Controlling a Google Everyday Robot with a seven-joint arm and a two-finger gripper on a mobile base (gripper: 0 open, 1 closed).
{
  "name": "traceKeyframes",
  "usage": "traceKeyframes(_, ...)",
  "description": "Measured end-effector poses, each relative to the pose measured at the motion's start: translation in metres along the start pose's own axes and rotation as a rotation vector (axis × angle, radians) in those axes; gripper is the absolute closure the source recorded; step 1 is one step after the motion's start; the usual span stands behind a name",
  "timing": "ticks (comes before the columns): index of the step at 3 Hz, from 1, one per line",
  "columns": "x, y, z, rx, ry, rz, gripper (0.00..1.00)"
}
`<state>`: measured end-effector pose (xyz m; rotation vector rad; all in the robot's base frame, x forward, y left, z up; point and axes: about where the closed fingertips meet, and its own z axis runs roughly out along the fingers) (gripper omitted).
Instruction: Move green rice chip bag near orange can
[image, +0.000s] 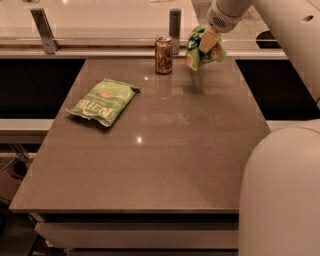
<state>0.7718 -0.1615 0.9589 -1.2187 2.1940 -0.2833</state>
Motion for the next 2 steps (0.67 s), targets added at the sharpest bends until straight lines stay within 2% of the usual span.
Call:
traceKeyframes(1,0.0,0.0014,0.0029,-0.004,0.002,-0.001,0.0)
traceKeyframes(2,0.0,0.0014,0.0031,-0.004,0.002,-0.001,0.0)
